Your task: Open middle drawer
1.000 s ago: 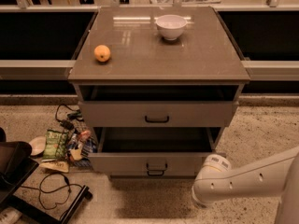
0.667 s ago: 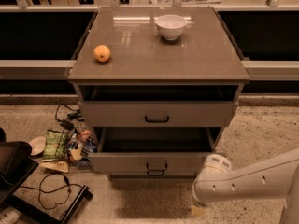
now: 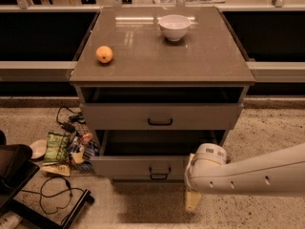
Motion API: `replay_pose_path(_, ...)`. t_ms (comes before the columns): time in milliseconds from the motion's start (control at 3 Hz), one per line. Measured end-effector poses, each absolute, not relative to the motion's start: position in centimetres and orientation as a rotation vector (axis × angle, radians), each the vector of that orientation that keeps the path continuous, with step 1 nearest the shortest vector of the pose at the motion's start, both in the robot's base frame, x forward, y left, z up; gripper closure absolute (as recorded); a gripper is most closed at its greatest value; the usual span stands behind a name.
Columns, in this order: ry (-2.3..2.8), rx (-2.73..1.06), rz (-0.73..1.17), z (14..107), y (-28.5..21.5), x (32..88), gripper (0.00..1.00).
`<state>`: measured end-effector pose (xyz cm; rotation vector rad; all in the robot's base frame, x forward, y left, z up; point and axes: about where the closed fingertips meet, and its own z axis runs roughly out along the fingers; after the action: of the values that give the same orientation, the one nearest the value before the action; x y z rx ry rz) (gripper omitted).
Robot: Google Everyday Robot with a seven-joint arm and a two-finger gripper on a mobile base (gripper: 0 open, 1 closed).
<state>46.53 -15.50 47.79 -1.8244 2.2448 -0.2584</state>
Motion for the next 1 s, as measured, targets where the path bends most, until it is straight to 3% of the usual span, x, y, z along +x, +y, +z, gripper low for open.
replay_pose_path(1000, 2.245, -1.967, -0.159, 45.1, -13.1, 57.2, 0.0)
